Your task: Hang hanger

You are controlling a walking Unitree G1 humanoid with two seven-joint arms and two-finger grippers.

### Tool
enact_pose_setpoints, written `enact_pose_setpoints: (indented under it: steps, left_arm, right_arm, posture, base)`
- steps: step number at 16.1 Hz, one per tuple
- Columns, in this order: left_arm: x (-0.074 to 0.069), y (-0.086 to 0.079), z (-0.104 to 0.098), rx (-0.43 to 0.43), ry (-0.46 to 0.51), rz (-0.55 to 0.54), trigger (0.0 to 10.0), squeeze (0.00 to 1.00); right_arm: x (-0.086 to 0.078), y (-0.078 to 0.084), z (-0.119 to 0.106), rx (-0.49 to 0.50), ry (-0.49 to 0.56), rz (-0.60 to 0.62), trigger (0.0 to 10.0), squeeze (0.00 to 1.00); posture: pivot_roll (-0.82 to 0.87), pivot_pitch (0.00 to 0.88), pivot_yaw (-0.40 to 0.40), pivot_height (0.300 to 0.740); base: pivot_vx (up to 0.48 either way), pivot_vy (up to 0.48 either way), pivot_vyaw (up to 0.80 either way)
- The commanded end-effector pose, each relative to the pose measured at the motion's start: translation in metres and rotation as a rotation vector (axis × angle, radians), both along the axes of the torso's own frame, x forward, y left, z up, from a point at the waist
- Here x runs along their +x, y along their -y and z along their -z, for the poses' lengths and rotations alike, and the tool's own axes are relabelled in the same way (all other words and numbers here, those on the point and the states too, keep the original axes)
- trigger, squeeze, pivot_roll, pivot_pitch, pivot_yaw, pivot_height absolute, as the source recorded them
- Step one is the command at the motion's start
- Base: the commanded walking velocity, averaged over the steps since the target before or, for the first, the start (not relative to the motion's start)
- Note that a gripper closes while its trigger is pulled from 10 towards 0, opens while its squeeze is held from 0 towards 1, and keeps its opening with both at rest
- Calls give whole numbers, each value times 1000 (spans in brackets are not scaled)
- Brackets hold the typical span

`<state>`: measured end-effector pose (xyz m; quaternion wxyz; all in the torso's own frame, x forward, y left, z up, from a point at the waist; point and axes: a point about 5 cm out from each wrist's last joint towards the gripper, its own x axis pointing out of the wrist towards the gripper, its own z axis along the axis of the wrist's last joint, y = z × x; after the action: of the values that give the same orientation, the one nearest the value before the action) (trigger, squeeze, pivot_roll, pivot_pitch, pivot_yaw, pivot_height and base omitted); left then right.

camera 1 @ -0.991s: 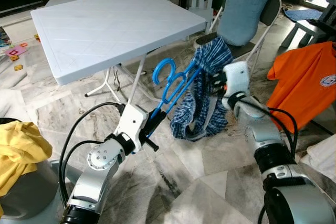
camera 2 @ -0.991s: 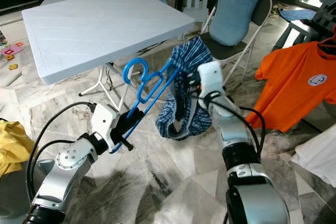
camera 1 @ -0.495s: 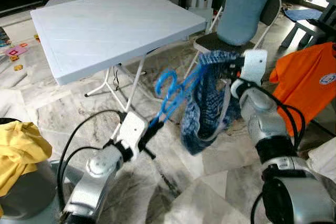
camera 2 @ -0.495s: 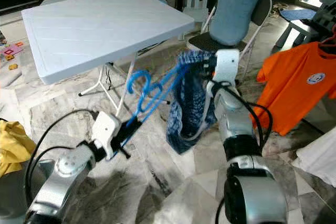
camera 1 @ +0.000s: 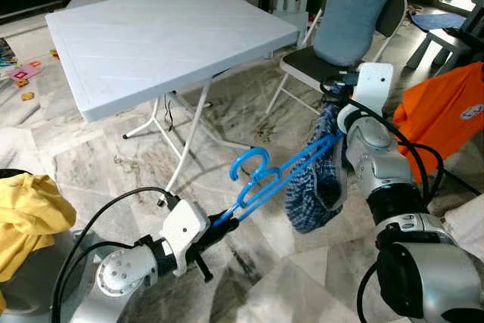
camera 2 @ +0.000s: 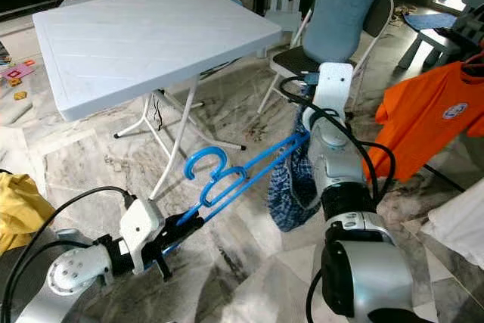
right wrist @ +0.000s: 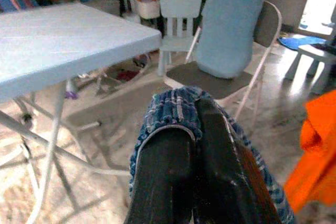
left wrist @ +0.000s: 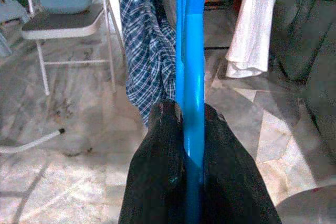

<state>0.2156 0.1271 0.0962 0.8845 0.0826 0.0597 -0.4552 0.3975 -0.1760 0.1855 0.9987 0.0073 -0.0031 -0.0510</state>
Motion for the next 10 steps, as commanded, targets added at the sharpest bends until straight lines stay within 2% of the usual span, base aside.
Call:
enact_pose_setpoints:
  steps: [1, 3, 4, 6, 7, 8, 9, 10]
  left_arm:
    - [-6, 0, -7, -24, 9, 32, 0, 0]
    - [-3, -8, -4, -13, 10, -66, 0, 0]
    - [-3, -10, -4, -10, 13, -87, 0, 0]
    - [-1, -22, -2, -37, 43, -313, 0, 0]
    - [-2, -24, -1, -33, 47, -359, 0, 0]
    - [-2, -25, -1, -41, 49, -411, 0, 0]
    - [1, -26, -2, -63, 66, -515, 0, 0]
    - [6, -29, -3, -73, 81, -656, 471, 0]
  right_arm:
    - [-2, 16, 10, -34, -52, 70, 0, 0]
    - [-6, 33, 16, -60, -77, 128, 0, 0]
    - [-7, 36, 17, -64, -80, 132, 0, 0]
    - [-15, 51, 24, -97, -76, 139, 0, 0]
    - [-16, 53, 25, -100, -70, 134, 0, 0]
    - [-17, 55, 26, -99, -64, 124, 0, 0]
    - [-18, 54, 26, -85, -49, 94, 0, 0]
    - [-20, 50, 25, -64, -16, 34, 0, 0]
  posture:
    - [-117, 22, 2, 740]
    - [-113, 25, 3, 740]
    - [-113, 25, 3, 740]
    - [-98, 27, 6, 740]
    - [-95, 27, 7, 740]
    - [-93, 27, 9, 740]
    - [-93, 25, 13, 740]
    - [-92, 21, 17, 740]
  base:
    - [0, 0, 0]
    - [0, 0, 0]
    - [0, 0, 0]
    - [0, 0, 0]
    - [0, 0, 0]
    - [0, 0, 0]
    - [0, 0, 0]
    - [0, 0, 0]
